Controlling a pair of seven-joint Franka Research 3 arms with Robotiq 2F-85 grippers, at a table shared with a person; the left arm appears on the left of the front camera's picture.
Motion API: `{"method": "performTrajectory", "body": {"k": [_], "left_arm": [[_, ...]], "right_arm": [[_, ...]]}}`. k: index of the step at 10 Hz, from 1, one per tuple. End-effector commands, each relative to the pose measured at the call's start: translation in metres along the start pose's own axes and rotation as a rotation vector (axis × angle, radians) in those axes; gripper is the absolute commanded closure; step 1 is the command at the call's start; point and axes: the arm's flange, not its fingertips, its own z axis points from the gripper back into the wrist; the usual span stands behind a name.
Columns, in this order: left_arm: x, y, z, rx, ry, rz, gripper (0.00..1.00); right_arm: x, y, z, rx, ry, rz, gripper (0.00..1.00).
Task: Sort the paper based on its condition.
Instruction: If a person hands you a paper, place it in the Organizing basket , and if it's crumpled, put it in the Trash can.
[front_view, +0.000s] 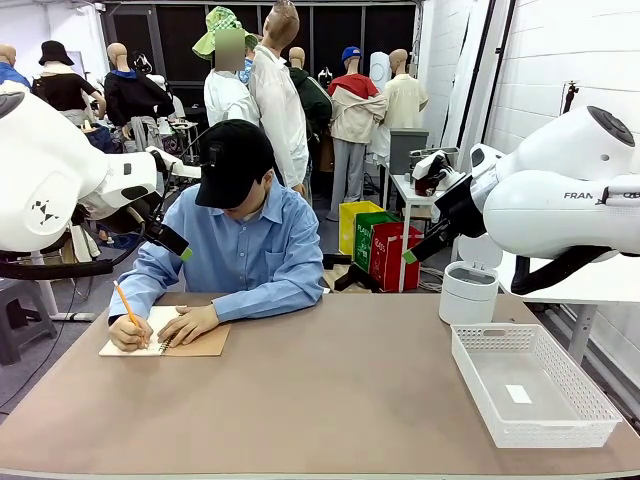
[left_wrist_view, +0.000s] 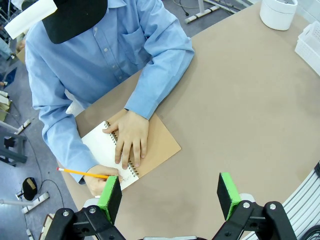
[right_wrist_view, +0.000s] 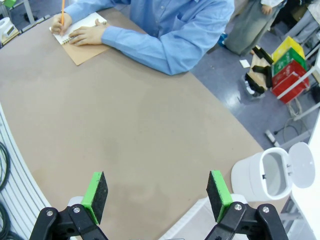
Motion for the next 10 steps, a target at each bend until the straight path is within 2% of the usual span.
{"method": "performTrajectory", "body": {"k": [1, 10], "left_arm": [[0.0001, 0.0003, 0.0014, 0.002, -0.003, 0.0, 0.0], [0.0001, 0.0003, 0.0014, 0.002, -0.003, 0.0, 0.0]], "right_arm": [[0.0001, 0.0003, 0.0004, -0.004, 0.004, 0.009, 0.0], [0.0001, 0.0003, 0.0004, -0.004, 0.004, 0.009, 0.0]]}}
